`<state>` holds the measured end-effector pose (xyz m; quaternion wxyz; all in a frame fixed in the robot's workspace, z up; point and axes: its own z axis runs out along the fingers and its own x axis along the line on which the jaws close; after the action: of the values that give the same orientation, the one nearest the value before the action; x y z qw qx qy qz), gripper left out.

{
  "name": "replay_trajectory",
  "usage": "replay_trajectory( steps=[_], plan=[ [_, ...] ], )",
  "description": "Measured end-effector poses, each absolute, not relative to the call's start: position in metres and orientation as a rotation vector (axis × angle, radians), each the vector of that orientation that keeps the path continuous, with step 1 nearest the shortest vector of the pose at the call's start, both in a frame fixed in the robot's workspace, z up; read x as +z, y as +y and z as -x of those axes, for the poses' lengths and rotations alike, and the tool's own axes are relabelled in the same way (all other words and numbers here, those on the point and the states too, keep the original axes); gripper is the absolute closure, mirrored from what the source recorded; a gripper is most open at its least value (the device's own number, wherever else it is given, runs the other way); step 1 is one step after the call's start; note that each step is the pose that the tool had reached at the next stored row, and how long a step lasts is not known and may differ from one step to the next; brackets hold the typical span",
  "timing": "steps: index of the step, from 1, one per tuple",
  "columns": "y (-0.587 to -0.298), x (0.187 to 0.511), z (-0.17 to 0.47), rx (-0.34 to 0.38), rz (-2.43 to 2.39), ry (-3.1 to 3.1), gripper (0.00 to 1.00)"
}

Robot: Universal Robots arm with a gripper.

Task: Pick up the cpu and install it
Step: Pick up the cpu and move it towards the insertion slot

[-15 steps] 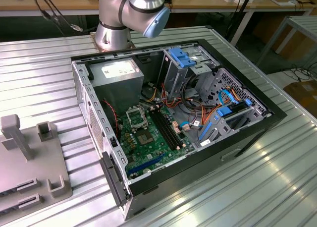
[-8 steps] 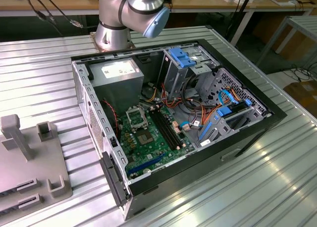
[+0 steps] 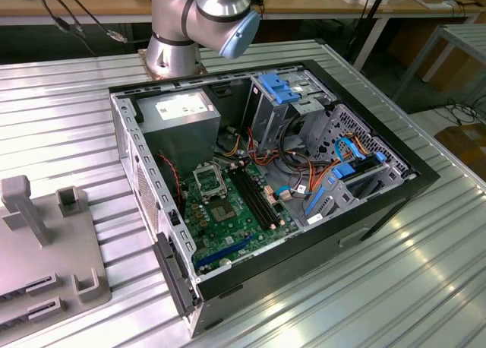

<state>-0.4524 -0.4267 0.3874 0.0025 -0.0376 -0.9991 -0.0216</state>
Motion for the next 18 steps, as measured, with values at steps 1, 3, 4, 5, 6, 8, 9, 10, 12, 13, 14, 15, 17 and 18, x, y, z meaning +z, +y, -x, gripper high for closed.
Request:
replay_trajectory(
  steps=[1, 3, 4, 5, 6, 8, 9, 10, 12, 13, 14, 15, 17, 18],
  plan=[
    [-0.4267, 0.3874, 0.4524, -0.068, 0.118, -3.134, 0.89],
    [-0.4267, 0.3874, 0.4524, -0.068, 0.118, -3.134, 0.89],
    [-0.4267, 0.3874, 0.4524, -0.068, 0.118, -3.134, 0.89],
    [-0.4267, 0.3874, 0.4524, -0.068, 0.118, -3.134, 0.89],
    [-0.4267, 0.3874, 0.4524, -0.068, 0.118, -3.134, 0.89],
    [-0.4267, 0.3874, 0.4524, -0.068, 0.118, -3.134, 0.89],
    [-0.4267, 0.3874, 0.4524, -0.068, 0.118, -3.134, 0.84],
    [-0.4267, 0.3874, 0.4524, -0.068, 0.118, -3.134, 0.77],
    [-0.4267, 0.3874, 0.4524, -0.068, 0.118, -3.134, 0.64],
    [-0.4267, 0.3874, 0.4524, -0.068, 0.118, -3.134, 0.64],
    [-0.4267, 0.3874, 0.4524, -0.068, 0.118, -3.134, 0.58],
    [-0.4267, 0.3874, 0.4524, -0.068, 0.118, -3.134, 0.53],
    [-0.4267, 0.3874, 0.4524, -0.068, 0.118, -3.134, 0.4],
    [-0.4267, 0.3874, 0.4524, -0.068, 0.118, -3.134, 0.4]
  ],
)
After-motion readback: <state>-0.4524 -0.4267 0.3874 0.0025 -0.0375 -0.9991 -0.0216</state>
